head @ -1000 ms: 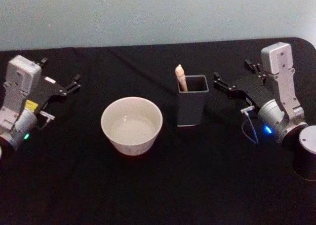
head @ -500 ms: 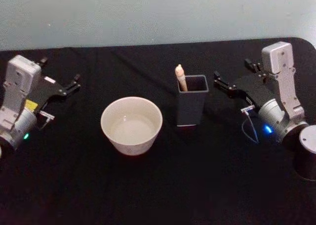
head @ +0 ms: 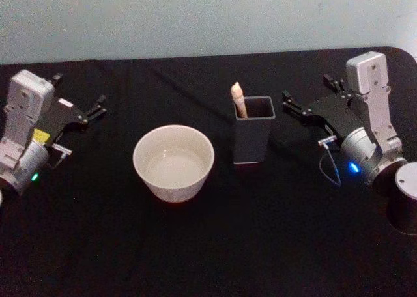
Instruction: Pick up the stirring spoon with one hand, stir inside the cup, then place it back in its original position.
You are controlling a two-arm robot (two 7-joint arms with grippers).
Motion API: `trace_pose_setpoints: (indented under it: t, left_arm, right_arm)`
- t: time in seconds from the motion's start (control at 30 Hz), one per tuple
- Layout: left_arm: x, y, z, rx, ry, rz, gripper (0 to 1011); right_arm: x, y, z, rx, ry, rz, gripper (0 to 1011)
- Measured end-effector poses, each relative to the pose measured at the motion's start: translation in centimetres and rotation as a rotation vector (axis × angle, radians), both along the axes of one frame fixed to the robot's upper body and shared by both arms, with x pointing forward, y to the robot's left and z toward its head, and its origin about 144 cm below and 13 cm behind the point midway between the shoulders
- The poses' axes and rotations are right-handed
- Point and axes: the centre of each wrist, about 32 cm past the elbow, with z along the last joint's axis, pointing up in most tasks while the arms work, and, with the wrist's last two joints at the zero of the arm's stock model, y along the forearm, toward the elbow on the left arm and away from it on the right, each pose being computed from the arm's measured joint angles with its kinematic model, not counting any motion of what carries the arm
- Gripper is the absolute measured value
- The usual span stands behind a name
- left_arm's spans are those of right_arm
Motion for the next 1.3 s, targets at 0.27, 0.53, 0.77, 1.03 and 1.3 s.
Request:
trace_pose_setpoints:
  t: [0.27, 0.53, 0.77, 1.03, 1.3]
  left_arm:
    - [0.00, 0.00, 0.00, 0.000, 0.000, 0.000, 1001]
    - [0.00, 0.00, 0.00, 0.000, 0.000, 0.000, 1001]
    - [0.00, 0.00, 0.00, 0.000, 0.000, 0.000, 1001]
    - [0.00, 0.00, 0.00, 0.000, 0.000, 0.000, 1001]
    - [0.00, 0.00, 0.00, 0.000, 0.000, 0.000, 1001]
  right_arm:
    - [0.00, 0.00, 0.00, 0.001, 0.000, 0.000, 1002]
    - [0.00, 0.00, 0.00, 0.001, 0.000, 0.000, 1002]
    - [0.00, 0.00, 0.00, 0.001, 0.000, 0.000, 1002]
    - [0.00, 0.00, 0.00, 0.001, 0.000, 0.000, 1002]
    - [0.00, 0.00, -0.01, 0.001, 0.000, 0.000, 1002]
